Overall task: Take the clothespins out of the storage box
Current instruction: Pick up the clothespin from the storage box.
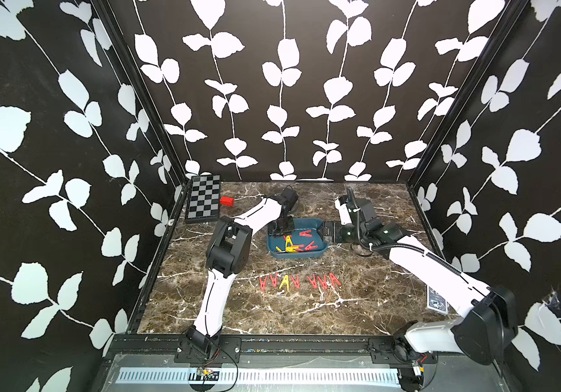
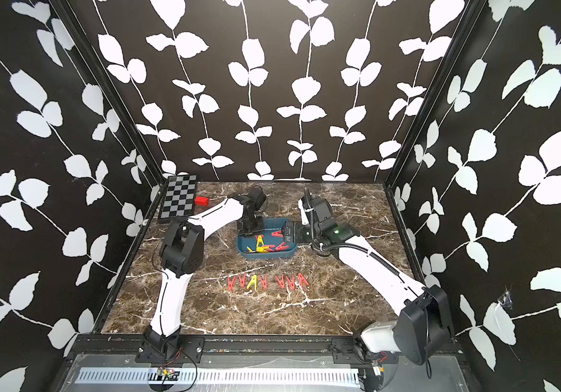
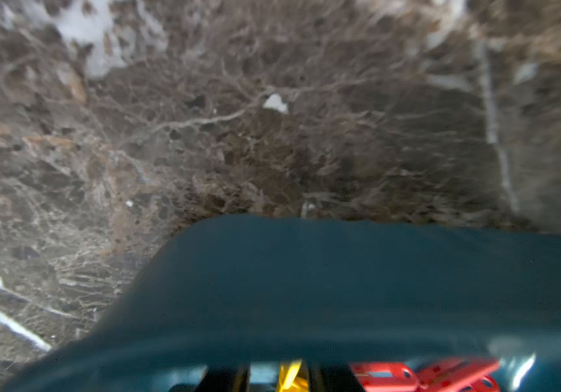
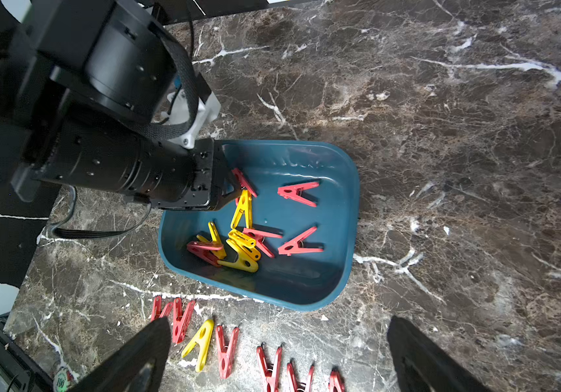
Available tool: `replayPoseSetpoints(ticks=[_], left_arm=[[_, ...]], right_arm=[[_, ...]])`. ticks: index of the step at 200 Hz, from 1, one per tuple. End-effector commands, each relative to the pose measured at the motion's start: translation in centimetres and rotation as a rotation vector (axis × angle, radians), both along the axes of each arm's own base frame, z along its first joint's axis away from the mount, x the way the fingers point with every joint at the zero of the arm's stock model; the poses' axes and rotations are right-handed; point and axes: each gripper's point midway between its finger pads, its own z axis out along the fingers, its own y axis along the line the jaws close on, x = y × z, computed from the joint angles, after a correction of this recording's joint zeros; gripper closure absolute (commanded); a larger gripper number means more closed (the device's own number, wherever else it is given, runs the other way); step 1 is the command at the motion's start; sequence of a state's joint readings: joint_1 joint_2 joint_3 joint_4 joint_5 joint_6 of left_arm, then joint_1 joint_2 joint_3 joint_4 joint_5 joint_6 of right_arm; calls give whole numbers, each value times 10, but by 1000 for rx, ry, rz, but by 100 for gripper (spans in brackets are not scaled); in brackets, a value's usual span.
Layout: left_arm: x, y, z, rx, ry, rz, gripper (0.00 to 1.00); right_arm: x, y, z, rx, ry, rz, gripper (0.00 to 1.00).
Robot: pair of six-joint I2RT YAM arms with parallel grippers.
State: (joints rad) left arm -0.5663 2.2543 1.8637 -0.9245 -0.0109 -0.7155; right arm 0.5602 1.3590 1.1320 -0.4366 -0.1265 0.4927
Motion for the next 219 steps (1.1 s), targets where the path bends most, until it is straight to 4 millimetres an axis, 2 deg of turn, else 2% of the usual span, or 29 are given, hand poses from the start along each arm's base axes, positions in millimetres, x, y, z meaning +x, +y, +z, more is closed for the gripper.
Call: replayPoseSetpoints(ticks=[1,22,28,37,116,130,135,160,219], left_arm=[[0,1,8,22,-3,-16,72],[-1,3,4,36,7,-18,73],[-1,4,3,38,10,-20,78],[-3,4,0,45,18,-24,80],[-8,7,-13,78,51,-52,76],[-8,7,-13,79,53,-48,79],[-9,6,-13,78,54,-48,85],[-9,6,-7,77,49,-48,92],[-4,6,22,57,-11,-34,97]], right_arm=[[0,-6,1,-8,-10,-11,1],[2,-7,-1,-9,-5,-13,1],[2,-6,-1,-9,-4,-11,1],[2,-6,-1,-8,-3,-9,1],[3,-6,-2,-3,4,-9,1],[2,-6,-2,-1,5,-9,1],[2,-6,-2,-1,6,-8,1],[1,-7,-1,1,5,-13,1],[-2,-5,0,28,4,-5,1]])
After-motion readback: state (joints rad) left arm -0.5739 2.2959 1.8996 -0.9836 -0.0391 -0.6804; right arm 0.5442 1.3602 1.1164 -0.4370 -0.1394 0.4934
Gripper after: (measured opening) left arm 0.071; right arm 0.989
